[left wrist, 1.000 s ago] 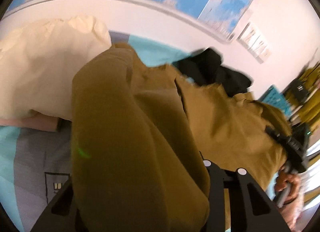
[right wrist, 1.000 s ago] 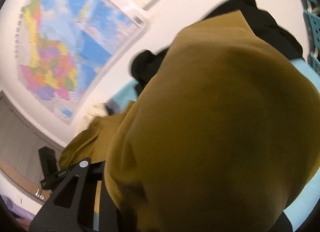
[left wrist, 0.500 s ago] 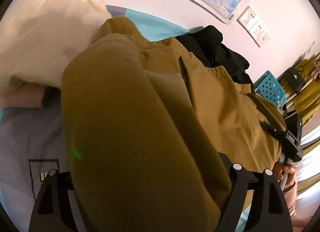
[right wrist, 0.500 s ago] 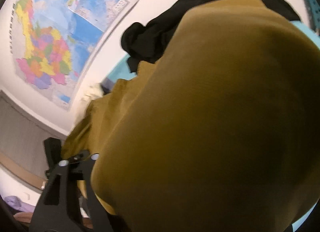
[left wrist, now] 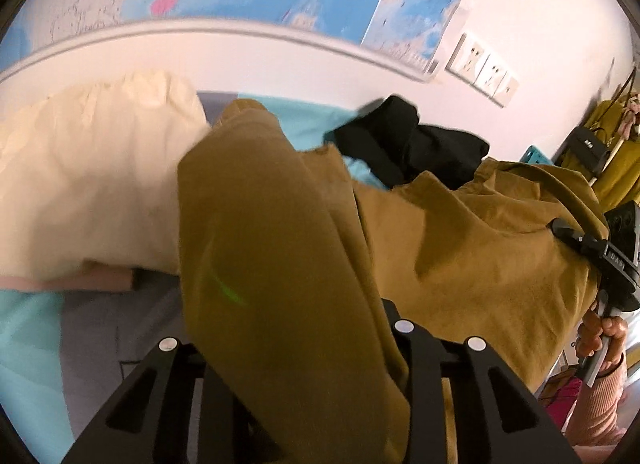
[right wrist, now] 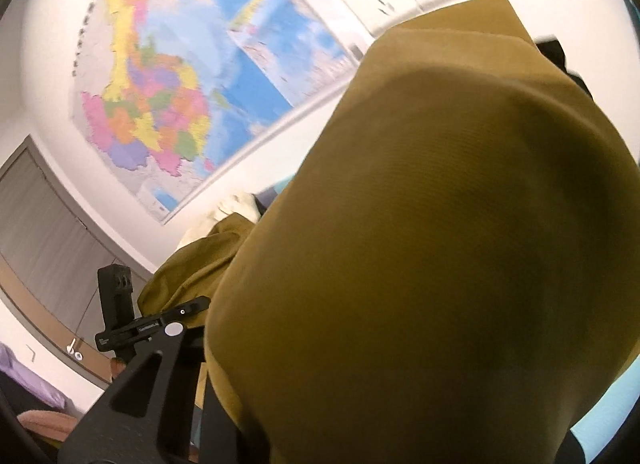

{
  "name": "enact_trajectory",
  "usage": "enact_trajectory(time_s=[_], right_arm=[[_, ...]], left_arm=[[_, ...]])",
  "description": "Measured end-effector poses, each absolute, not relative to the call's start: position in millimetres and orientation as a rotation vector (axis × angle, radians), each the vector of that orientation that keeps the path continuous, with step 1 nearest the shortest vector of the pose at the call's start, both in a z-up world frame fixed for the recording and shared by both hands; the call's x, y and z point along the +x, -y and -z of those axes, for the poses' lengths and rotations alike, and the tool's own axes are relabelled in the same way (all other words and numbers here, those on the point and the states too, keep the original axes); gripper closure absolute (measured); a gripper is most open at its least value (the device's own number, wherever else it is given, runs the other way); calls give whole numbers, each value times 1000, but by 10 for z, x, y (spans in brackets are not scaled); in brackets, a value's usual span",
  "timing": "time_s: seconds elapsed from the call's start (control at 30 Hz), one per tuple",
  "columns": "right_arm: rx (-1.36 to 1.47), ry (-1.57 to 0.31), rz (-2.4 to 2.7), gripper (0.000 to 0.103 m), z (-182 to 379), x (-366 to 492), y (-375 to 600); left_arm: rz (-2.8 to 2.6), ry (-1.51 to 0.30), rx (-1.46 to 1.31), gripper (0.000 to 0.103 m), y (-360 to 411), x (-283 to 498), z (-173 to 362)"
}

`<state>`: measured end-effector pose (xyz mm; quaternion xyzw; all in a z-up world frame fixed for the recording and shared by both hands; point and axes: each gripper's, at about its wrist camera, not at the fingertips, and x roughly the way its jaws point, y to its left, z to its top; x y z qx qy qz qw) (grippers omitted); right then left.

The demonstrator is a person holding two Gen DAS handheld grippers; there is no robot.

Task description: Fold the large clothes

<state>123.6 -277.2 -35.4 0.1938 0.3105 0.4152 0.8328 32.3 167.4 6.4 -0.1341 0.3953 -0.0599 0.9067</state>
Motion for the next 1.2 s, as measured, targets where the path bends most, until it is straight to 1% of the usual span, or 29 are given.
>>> enact_trajectory(time_s=[0.33,0.6,0.73,0.9,1.1,1.13,1.2], right_arm=[[375,-569,-926,76,-111,1154,2535],[334,-476,-1004,76,-577,1149,2203],[317,-438,-1075,76,-815,1236,1796],[319,-427,-1150,76,-1001,1415,1185],[310,-427,-1261,76,-1151,1676,-55],[309,-428,-1273,76,-1241,1781,-31],[304,-421,-1292,76,-1262,1712,-105]], left_arm=[[133,-723,-246,74,-1798,257,-428],[77,-603,-192,74,-2090,134,-917],[3,-539,-160,74,-2385,54,-1231],[-140,-485,-151,74,-2933,54,-1570],[-332,-435,-128,76,-3590,11,-1873],[-348,-430,-127,76,-3677,-6,-1893],[-395,-426,-125,76,-3894,17,-1941]])
